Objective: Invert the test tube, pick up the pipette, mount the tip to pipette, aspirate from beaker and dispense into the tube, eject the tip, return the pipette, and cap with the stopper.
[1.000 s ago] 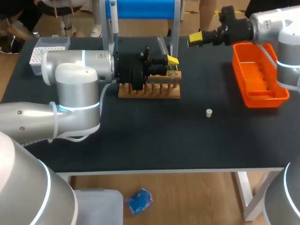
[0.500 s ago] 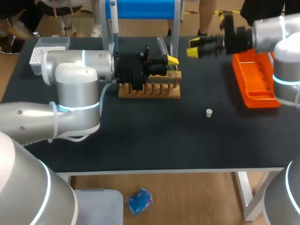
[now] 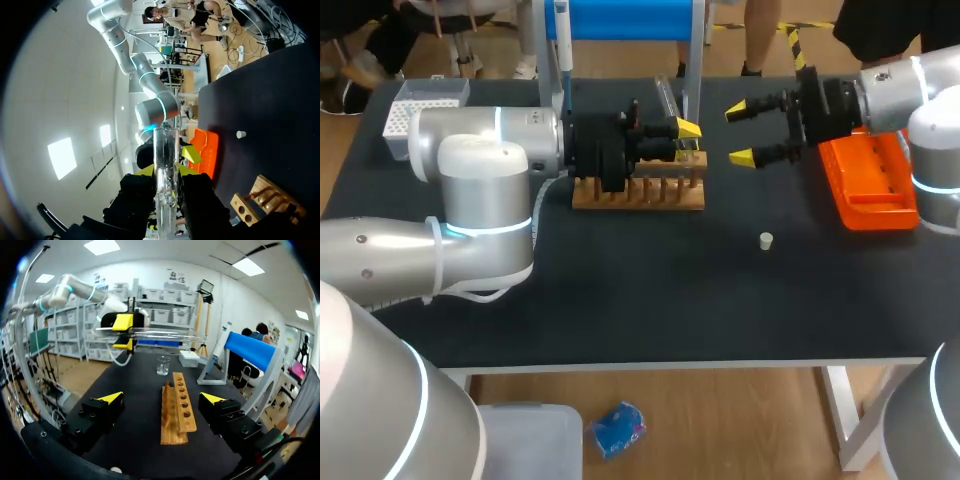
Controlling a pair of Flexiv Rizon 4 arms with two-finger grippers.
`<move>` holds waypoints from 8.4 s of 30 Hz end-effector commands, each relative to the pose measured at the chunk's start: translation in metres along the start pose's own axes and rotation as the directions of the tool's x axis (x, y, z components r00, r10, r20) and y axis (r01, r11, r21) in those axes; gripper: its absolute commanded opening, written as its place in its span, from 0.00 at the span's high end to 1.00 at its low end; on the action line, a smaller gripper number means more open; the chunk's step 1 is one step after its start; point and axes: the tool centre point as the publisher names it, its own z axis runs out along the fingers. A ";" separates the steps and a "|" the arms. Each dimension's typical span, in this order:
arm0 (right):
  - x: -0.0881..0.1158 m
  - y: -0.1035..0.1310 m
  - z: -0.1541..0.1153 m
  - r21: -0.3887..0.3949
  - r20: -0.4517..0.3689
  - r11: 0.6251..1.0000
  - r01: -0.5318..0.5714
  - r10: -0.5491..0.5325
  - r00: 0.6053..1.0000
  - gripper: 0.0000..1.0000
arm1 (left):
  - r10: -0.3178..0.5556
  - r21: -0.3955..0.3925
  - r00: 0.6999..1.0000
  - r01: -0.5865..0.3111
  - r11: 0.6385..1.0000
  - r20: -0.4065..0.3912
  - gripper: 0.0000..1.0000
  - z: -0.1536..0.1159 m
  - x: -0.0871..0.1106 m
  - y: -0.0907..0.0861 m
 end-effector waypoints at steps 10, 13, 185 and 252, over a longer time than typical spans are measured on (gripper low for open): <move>-0.018 -0.017 0.011 0.012 -0.029 1.000 0.015 -0.014 0.999 0.00 | 0.002 0.001 1.000 -0.002 1.000 0.001 1.00 0.000 0.000 0.001; -0.018 -0.017 0.012 0.013 -0.022 1.000 0.011 -0.010 1.000 0.00 | 0.002 0.001 1.000 -0.002 1.000 0.001 1.00 0.000 0.000 0.001; -0.018 -0.018 0.011 0.026 0.000 1.000 0.007 -0.007 1.000 0.00 | -0.994 0.143 0.027 0.989 0.042 0.102 1.00 -0.022 0.039 0.130; -0.018 -0.018 0.011 0.026 0.000 1.000 0.007 -0.007 1.000 0.00 | -0.997 -0.105 -0.011 0.994 -0.019 0.079 1.00 -0.034 0.098 0.130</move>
